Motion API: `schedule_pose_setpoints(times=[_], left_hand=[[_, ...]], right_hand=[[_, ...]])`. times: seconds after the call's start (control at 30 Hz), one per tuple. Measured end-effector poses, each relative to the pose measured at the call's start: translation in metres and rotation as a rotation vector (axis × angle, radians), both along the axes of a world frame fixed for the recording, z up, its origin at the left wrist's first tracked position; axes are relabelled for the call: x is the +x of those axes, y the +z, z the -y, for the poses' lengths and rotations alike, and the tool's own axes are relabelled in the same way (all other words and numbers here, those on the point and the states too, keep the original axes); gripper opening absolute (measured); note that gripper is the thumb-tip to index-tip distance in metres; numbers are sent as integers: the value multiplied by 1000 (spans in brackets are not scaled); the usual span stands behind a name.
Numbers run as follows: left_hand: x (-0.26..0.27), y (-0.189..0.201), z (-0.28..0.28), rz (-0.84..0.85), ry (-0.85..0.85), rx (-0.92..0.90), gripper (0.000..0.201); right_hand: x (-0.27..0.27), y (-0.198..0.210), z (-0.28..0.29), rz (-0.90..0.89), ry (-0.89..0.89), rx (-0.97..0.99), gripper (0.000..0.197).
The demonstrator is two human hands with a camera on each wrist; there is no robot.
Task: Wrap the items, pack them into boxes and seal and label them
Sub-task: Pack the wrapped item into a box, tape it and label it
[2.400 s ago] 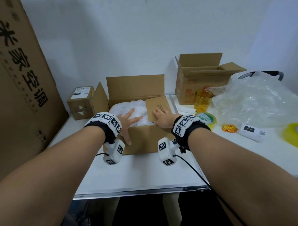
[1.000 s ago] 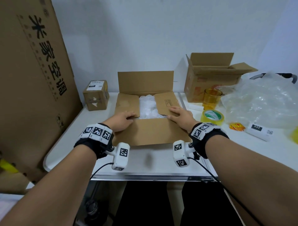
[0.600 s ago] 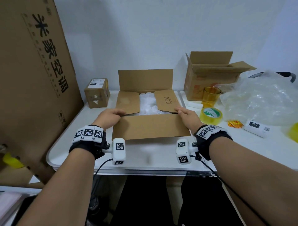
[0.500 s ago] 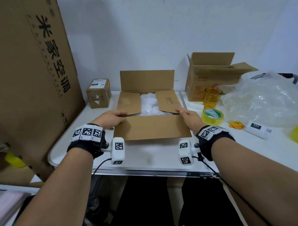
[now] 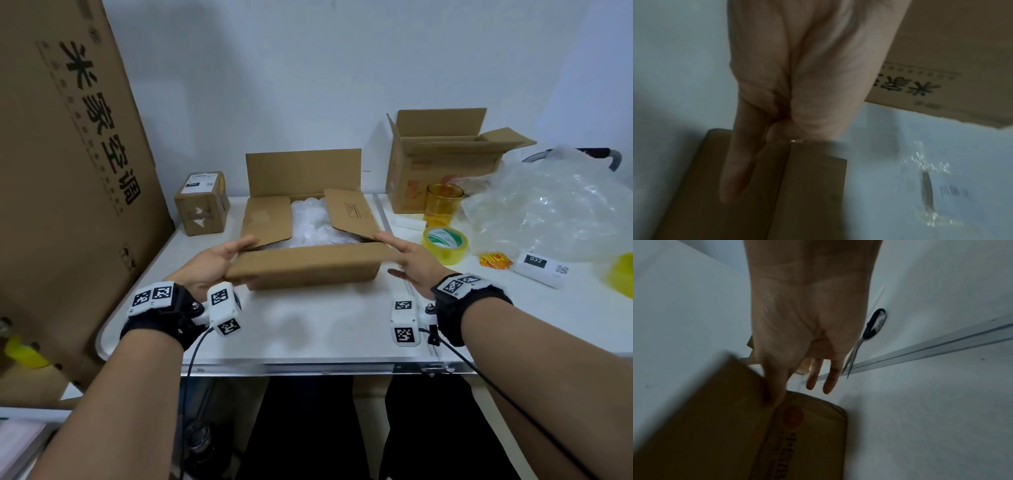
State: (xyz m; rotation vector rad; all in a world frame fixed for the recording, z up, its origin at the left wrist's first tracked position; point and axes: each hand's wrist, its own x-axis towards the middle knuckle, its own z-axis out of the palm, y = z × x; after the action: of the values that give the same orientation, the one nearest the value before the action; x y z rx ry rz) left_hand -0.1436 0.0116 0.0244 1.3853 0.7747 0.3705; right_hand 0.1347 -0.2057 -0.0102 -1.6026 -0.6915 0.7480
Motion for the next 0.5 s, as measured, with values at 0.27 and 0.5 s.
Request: schedule_pose_setpoints(times=[0.27, 0.5], left_hand=[[9, -10, -7, 56, 107, -43, 46], [38, -24, -28, -83, 453, 439, 32]], right_hand=[[5, -11, -43, 305, -203, -160, 103], [-5, 13, -56, 423, -366, -212, 43]])
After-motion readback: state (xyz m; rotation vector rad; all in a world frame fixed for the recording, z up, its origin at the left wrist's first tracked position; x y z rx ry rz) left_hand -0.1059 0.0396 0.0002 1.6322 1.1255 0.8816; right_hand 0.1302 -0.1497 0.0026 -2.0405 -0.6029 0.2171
